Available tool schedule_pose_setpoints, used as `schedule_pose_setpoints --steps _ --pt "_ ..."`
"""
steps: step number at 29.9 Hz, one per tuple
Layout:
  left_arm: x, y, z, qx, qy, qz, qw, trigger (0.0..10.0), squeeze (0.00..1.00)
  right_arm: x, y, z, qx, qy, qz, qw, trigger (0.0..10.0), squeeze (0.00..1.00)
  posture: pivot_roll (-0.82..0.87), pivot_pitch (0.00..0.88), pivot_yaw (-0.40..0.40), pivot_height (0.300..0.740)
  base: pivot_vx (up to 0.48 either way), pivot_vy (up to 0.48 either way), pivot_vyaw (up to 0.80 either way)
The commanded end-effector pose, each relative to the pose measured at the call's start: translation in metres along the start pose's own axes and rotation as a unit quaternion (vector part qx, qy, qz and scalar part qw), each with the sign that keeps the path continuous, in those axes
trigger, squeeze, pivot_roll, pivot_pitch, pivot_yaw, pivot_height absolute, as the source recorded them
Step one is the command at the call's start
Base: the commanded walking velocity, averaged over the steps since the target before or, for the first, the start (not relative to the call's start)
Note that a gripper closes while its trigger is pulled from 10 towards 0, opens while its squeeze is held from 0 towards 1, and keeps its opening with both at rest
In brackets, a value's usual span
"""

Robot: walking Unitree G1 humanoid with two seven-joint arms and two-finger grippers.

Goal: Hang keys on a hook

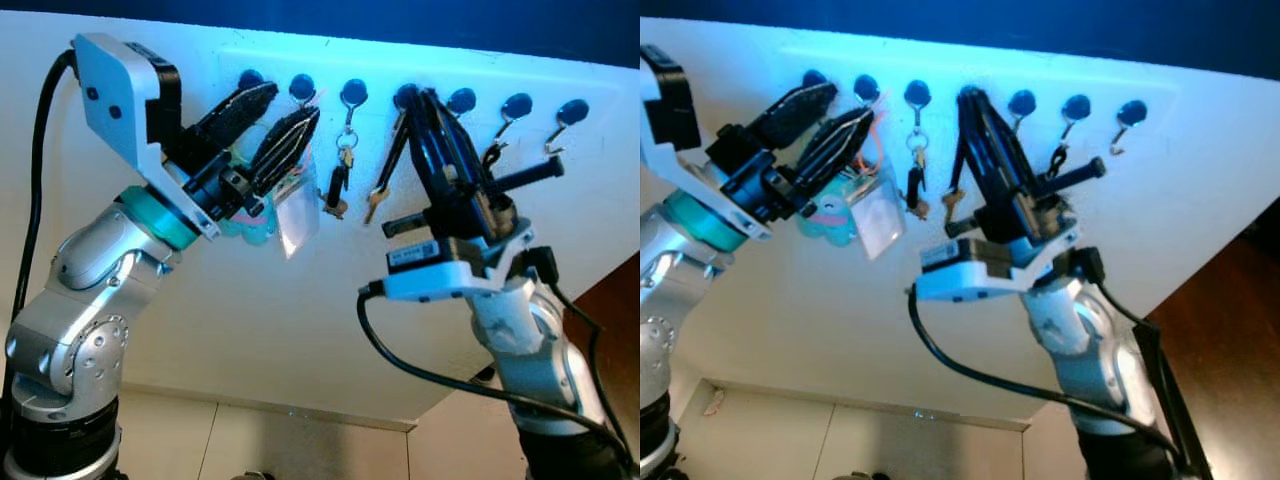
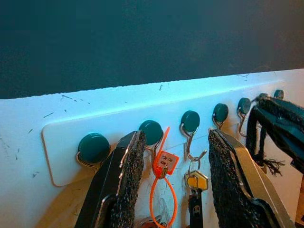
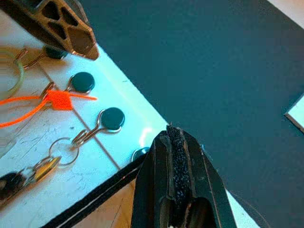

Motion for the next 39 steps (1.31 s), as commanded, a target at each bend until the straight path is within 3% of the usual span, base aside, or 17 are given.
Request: schedule_pose_setpoints --steps 1,10,17,21,39 --pt "-0.001 -0.001 -0.003 -0.001 0.007 -0.004 1.000 10.0 0.00 -0.002 0.001 0.002 0.007 -0.005 0.003 1.000 10.0 0.00 0.02 0.000 0.087 0.740 0.000 0.000 0.00" --pt "-0.001 -0.001 -0.003 0.000 0.008 -0.004 1.000 10.0 0.00 -0.001 0.006 0.002 0.010 0.000 0.010 1.000 10.0 0.00 0.03 0.000 0.089 0.740 0.000 0.000 0.00" --pt "-0.001 -0.001 -0.003 0.000 0.009 -0.005 1.000 10.0 0.00 0.004 -0.018 -0.004 -0.024 0.016 -0.052 0.998 10.0 0.00 0.03 0.000 0.093 0.740 0.000 0.000 0.00" --pt "-0.001 -0.001 -0.003 0.000 0.010 -0.005 1.000 10.0 0.00 0.004 -0.021 -0.008 -0.031 0.026 -0.058 0.997 10.0 0.00 0.03 0.000 0.093 0.740 0.000 0.000 0.00" --pt "-0.001 -0.002 -0.003 -0.001 0.012 -0.005 1.000 10.0 0.00 0.018 -0.007 -0.003 -0.011 0.014 -0.054 0.998 10.0 0.00 0.04 0.000 0.098 0.740 0.000 0.000 0.00"
Point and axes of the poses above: a point about 5 cm out from each wrist's last joint towards the gripper, its own x axis pointing out of the wrist towards the gripper, its own z axis along the axis of the wrist's last joint, y = z × x, the point moved 5 cm from there along x, pointing out of the wrist towards the gripper, and after that the axes turned 10 degrees about -x, right-handed, at the moved point
